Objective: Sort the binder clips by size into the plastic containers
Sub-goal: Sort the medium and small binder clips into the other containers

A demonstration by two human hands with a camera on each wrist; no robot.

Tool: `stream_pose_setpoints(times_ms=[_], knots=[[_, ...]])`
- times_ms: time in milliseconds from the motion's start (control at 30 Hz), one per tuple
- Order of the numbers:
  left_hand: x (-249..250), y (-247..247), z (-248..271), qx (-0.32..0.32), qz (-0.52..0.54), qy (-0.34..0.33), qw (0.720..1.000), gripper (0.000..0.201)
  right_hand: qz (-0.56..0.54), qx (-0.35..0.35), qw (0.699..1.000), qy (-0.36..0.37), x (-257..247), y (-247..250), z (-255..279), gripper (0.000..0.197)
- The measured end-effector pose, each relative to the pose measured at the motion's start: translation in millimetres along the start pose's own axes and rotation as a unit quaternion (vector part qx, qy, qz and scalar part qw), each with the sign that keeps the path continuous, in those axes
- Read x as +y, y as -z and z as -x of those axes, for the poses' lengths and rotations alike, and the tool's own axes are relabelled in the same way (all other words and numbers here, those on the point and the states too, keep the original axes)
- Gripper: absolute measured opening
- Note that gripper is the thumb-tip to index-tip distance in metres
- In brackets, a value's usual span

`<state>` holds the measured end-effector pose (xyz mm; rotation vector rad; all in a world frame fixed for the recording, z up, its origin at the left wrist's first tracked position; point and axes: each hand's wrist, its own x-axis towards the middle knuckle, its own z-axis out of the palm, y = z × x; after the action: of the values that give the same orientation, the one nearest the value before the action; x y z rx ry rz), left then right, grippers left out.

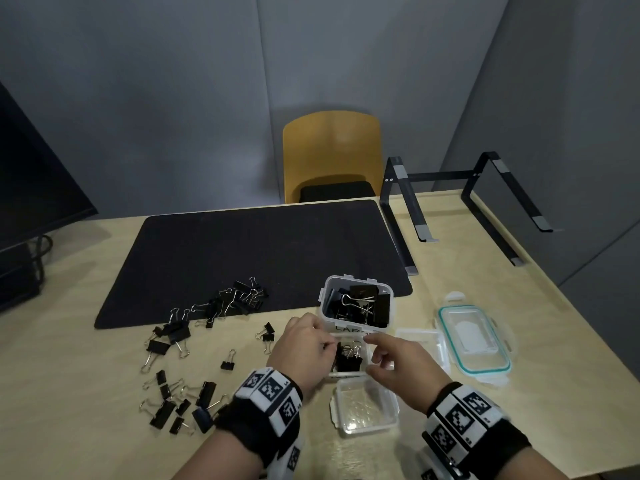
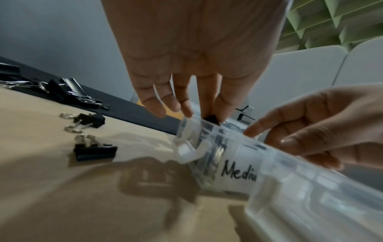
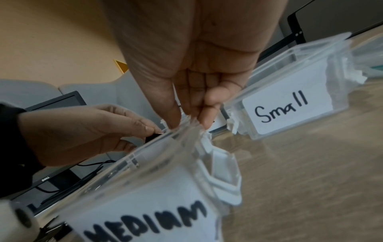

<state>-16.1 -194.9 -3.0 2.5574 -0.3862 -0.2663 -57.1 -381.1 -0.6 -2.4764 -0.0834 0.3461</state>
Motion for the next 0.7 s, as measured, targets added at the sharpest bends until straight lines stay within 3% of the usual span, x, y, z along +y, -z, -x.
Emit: stream_pose_setpoints(times_ms=[167,300,433,533,700], knots=[[-8,2,-5,-0.035,0.0,0.014,0.999,0.019,0.001,-0.001,1.0,0.002,0,0,1,0.044],[-4,-3,-2,0.039,0.026,0.002,0.999,0.009,0.005,-0.004,1.0,0.0,0,1,1,0.044],[-4,-7,4,0.026,0.014,0.004,1.0,0.01,0.007,-0.009,1.0,0.006,-1,1,1,0.043],[-7,-3,3,0.052,0.051,0.019,0.997,0.011,0.009,-0.009,1.0,0.012,0,1,1,0.041],[-36,15,-17,0.113,0.057,0.103,0.987,0.015,0.016,-0.016,1.0,0.009,1,1,-1,0.038]])
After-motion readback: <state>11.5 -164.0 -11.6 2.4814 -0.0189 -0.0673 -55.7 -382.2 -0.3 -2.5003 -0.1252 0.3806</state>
